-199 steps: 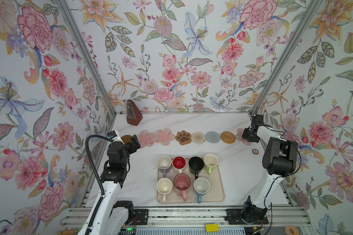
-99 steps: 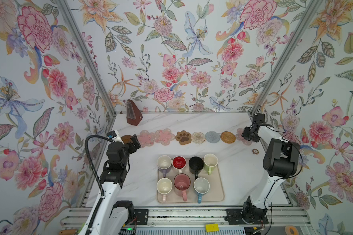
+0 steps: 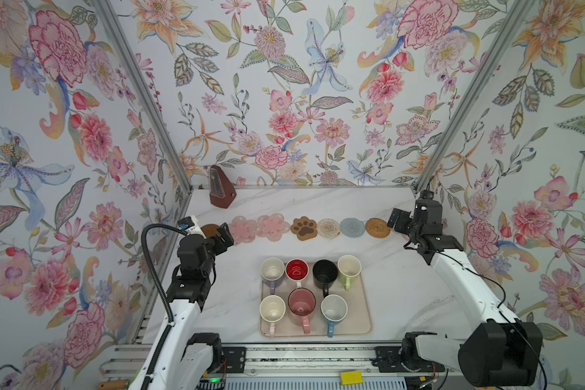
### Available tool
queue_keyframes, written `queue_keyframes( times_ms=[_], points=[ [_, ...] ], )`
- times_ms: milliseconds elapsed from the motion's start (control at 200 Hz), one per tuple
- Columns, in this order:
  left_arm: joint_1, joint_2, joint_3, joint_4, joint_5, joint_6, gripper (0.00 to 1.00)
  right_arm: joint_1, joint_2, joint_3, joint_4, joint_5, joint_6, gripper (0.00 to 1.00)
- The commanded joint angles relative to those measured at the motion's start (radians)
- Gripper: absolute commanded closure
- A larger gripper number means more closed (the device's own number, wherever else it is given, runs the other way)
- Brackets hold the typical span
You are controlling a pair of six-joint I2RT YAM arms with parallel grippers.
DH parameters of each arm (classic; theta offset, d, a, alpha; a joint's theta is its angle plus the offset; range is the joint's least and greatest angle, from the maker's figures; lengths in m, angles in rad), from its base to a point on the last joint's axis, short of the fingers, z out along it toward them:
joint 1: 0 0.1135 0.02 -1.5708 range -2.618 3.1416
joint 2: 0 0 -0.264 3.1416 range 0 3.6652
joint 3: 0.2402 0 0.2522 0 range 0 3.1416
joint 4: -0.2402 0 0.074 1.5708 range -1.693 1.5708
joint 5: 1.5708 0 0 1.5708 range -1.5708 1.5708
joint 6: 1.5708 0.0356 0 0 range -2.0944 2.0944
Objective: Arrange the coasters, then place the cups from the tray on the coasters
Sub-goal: 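Lower the navy mug onto the pink coaster while the left gripper moves to the tray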
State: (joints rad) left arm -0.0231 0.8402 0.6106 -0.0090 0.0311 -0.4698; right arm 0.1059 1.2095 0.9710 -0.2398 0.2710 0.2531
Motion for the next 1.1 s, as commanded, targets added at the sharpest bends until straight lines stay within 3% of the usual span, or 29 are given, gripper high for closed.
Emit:
queue_keyframes(
  times_ms=[0,110,195,310,420,600,871,1096],
  points=[
    [0.01,0.008,-0.009,0.018,0.034,-0.018,0.01,0.091,-0.052,-0.046,0.094,0.195,-0.044,0.01],
    [0.011,0.002,-0.008,0.011,0.036,-0.021,0.01,0.167,-0.095,-0.097,0.204,0.259,-0.103,0.01],
    [0.011,-0.006,-0.004,0.009,0.04,-0.021,0.01,0.162,-0.156,-0.167,0.316,0.272,-0.009,0.01],
    [0.011,-0.009,0.011,-0.014,0.044,-0.015,0.01,0.101,-0.246,-0.251,0.398,0.036,-0.018,0.01],
    [0.012,-0.007,0.018,-0.03,0.06,-0.018,0.01,0.053,-0.222,-0.187,0.278,-0.011,0.047,0.01],
    [-0.001,0.01,0.035,-0.05,0.133,-0.088,0.01,0.078,-0.196,-0.168,0.222,-0.009,0.076,0.01],
    [-0.231,0.006,0.154,-0.339,0.048,-0.098,0.01,0.088,-0.126,-0.147,0.19,-0.033,0.11,0.01],
    [-0.442,-0.118,0.107,-0.559,-0.027,-0.152,0.01,0.091,-0.092,-0.14,0.197,-0.031,0.127,0.01]
  ],
)
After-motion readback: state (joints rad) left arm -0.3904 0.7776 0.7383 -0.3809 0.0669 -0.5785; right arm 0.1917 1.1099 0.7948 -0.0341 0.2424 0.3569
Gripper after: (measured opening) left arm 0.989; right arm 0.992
